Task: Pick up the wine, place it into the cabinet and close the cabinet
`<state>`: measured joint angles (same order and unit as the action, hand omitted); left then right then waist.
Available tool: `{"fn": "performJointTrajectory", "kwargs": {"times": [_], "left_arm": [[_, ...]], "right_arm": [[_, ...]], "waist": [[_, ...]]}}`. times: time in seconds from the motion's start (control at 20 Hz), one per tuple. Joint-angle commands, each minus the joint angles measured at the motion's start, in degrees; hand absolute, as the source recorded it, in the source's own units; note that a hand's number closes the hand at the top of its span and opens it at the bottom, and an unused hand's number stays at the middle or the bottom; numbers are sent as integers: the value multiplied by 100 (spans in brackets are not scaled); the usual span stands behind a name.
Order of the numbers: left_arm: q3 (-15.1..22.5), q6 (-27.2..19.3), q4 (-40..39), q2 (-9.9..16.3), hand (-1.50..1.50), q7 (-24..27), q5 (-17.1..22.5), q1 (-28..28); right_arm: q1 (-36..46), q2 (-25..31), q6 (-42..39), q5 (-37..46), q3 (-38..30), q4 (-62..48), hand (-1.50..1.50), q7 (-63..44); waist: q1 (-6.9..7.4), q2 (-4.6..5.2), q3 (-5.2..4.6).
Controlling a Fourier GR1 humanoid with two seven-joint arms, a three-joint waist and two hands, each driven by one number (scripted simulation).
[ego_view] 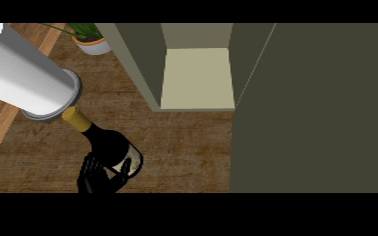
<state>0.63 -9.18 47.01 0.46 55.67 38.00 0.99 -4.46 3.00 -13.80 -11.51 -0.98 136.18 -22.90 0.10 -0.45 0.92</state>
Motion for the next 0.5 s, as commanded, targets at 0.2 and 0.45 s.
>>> {"fn": "performJointTrajectory", "kwargs": {"times": [0.2,0.45], "left_arm": [[-150,149,-730,67,150,251,-174,-298],[252,893,-574,523,150,-7,-367,48]], "right_arm": [[21,-33,-5,17,11,15,-150,43],[-83,5,20,-53,-68,190,-150,-82]], "waist": [[-30,48,-95],[-51,46,-96]]}}
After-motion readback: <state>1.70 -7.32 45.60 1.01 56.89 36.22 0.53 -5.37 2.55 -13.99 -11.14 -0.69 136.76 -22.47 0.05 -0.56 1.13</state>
